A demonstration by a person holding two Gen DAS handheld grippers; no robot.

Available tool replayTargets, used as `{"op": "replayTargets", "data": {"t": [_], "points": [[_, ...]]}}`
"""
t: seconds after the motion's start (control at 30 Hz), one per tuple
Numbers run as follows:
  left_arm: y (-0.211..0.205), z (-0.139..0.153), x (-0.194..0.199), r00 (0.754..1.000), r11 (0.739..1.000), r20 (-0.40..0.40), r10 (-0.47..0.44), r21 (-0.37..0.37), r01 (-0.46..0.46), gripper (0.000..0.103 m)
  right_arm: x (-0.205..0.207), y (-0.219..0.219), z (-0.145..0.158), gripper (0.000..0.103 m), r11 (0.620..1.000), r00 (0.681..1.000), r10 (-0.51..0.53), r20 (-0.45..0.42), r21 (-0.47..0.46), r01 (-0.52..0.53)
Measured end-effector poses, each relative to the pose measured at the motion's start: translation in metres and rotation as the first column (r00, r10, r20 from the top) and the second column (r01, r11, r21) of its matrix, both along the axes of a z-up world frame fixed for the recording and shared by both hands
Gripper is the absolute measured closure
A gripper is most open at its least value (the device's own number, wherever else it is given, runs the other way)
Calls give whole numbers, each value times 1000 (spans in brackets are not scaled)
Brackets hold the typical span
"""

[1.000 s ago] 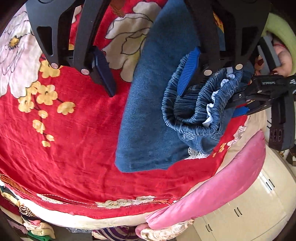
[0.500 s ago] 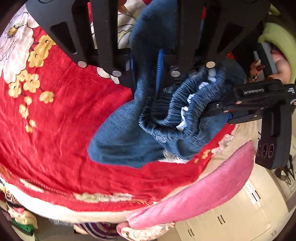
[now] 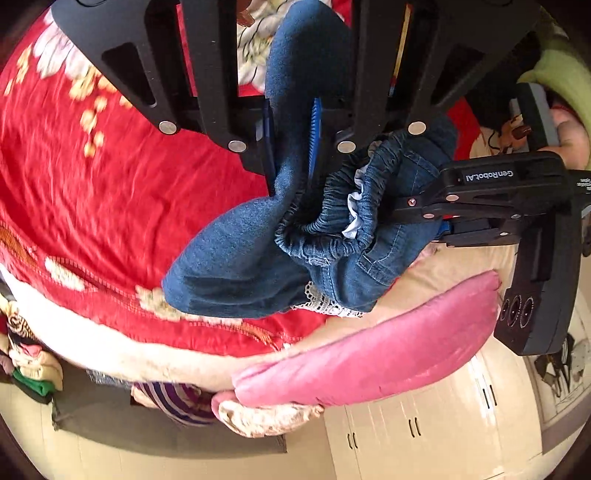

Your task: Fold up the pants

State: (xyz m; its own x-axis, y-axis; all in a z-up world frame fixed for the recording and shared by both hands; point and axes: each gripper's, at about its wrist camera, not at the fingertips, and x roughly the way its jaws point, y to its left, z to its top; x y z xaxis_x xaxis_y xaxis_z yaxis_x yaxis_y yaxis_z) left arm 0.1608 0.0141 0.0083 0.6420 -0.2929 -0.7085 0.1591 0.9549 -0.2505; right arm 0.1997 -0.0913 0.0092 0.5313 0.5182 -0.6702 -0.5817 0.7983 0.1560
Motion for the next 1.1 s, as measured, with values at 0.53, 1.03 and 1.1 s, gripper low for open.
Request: {"op": "replayTargets", "data": {"t": [0.53, 1.03, 1.1], "points": [[-2, -2, 51, 1000, 1000, 9, 12, 23, -12, 71, 55, 6, -7, 94, 1000, 1000, -27, 7, -15, 27], [5, -50, 68, 995, 997, -90, 52, 67, -46, 41, 72, 4, -52, 60, 982, 987, -148, -67, -130, 138], [7, -54, 68, 993, 997, -101, 57, 55, -52, 40, 74, 0, -57, 57, 980, 984, -157, -81, -135, 145]]}}
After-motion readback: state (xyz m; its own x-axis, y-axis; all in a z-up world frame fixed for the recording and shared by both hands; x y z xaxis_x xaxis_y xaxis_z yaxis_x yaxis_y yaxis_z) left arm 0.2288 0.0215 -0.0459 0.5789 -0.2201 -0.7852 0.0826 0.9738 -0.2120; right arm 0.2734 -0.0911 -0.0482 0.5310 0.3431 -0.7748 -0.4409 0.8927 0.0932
